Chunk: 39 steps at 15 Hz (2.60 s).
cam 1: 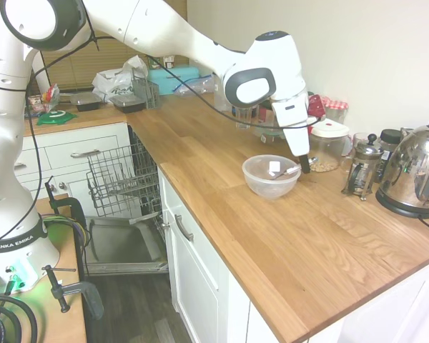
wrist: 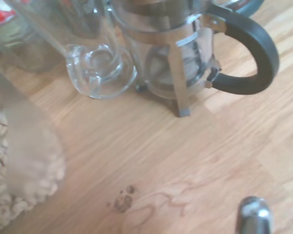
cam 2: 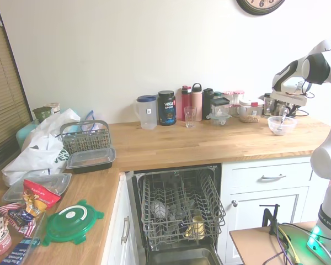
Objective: Put the fork in the dishwasher
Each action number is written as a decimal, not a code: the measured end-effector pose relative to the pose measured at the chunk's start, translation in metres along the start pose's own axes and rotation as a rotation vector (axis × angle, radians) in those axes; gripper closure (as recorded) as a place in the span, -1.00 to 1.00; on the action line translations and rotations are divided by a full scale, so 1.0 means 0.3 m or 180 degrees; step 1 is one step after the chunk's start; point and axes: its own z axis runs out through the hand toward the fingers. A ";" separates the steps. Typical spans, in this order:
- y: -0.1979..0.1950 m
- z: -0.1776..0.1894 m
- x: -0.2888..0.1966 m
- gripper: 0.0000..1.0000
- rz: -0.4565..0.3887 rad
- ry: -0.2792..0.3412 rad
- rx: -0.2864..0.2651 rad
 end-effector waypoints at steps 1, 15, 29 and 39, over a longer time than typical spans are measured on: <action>0.004 0.003 0.003 1.00 0.0005 -0.0005 -0.0015; -0.028 0.049 0.007 1.00 -0.0026 0.0063 -0.0038; 0.126 -0.593 -0.219 1.00 -0.0449 0.0134 0.0624; 0.720 -0.530 -1.483 1.00 -0.1633 0.0674 0.0247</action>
